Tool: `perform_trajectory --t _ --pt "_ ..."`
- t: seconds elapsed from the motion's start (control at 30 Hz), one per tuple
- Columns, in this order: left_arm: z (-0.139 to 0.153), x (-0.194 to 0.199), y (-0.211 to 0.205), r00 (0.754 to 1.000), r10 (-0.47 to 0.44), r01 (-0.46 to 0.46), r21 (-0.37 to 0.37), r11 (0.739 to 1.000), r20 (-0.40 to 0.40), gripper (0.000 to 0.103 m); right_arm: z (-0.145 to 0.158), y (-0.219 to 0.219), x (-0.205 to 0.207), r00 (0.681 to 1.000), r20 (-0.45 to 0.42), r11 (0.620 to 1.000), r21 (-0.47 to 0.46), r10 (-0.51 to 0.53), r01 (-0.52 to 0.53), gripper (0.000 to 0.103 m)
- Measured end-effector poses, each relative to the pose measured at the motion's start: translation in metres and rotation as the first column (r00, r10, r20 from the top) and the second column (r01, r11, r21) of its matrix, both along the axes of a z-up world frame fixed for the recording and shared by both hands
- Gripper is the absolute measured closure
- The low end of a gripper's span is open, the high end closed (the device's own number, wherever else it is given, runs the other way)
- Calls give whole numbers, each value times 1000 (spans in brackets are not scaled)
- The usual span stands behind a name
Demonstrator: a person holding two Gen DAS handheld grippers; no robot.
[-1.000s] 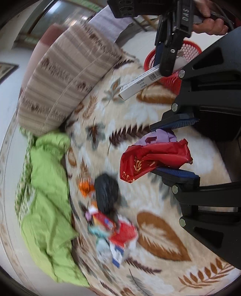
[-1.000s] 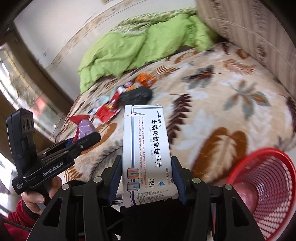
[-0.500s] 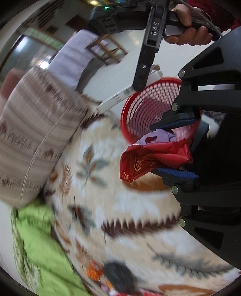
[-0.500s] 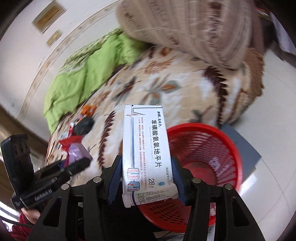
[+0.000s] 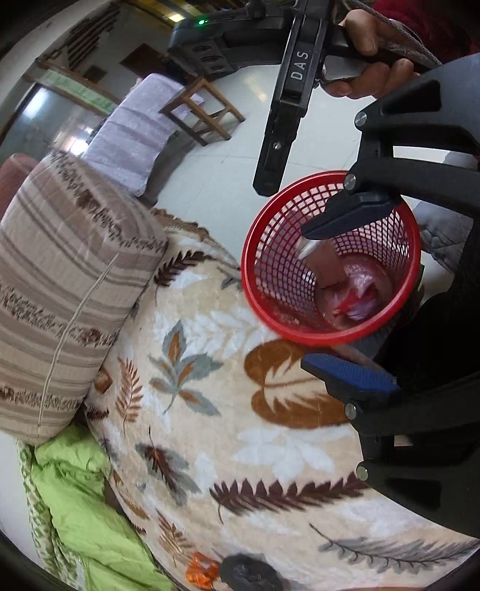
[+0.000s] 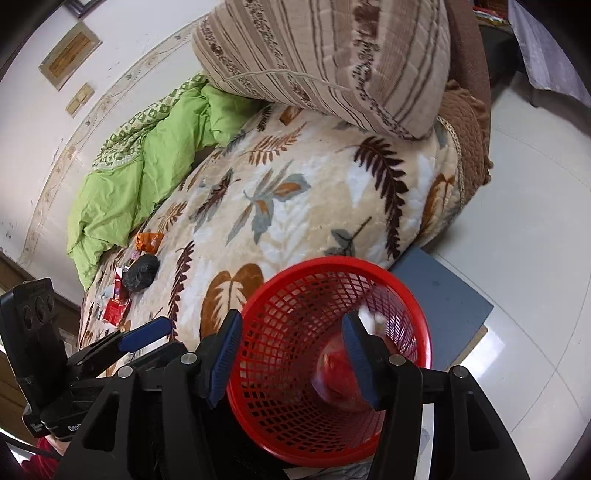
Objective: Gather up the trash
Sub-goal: 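Open the left tool over the basket while the right tool releases the box into it, then move both empty tools back toward the bed, then grasp the red torn carton with the left tool while the right tool reaches the black bag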
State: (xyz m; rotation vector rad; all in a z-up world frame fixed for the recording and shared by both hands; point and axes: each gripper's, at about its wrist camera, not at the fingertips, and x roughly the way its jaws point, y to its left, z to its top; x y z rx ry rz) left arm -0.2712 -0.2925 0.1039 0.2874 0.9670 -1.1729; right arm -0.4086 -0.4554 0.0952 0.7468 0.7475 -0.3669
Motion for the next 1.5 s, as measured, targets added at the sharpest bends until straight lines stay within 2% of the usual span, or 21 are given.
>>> perform_trajectory --t 0.13,0.3,0.43,0.53,0.67,0.7,0.83,0.93,1.1,1.17,1.37,1.43,1.5 --pt "5 10 21 999 47 -47 -14 999 14 39 9 10 12 998 32 999 -14 46 -45 44" --pt "5 33 63 987 157 -157 1 988 44 39 12 36 40 989 42 990 -36 141 -139 44" --pt "5 55 102 965 260 -260 -1 966 32 38 9 60 69 973 41 974 -35 226 -225 44" --pt "5 73 134 940 339 -339 -5 941 28 38 12 83 93 953 49 954 -53 299 -296 44" --pt "5 98 178 895 445 -445 -17 896 23 38 18 113 120 923 55 923 -82 382 -377 44" --pt "4 107 191 878 479 -478 -20 878 17 38 19 122 127 912 51 912 -92 406 -401 44" --pt "1 142 237 800 600 -600 -22 800 -1 38 18 144 147 882 21 878 -110 471 -466 44" --pt "-3 173 275 713 702 -701 -27 712 -6 38 16 154 159 865 14 862 -102 501 -497 44" --pt "-14 219 307 621 784 -784 1 621 -1 38 12 164 173 850 9 846 -97 527 -524 44" --pt "-25 240 310 600 799 -799 17 601 -27 38 8 167 177 845 3 842 -89 535 -532 44" --pt "-53 285 297 567 821 -819 59 571 -70 38 1 170 187 837 -17 834 -79 546 -546 44" --pt "-62 293 292 561 823 -821 65 567 -85 39 0 168 191 837 -21 834 -80 547 -547 44" --pt "-67 300 283 565 821 -818 71 570 -82 47 -1 167 196 836 -24 833 -78 548 -548 44"
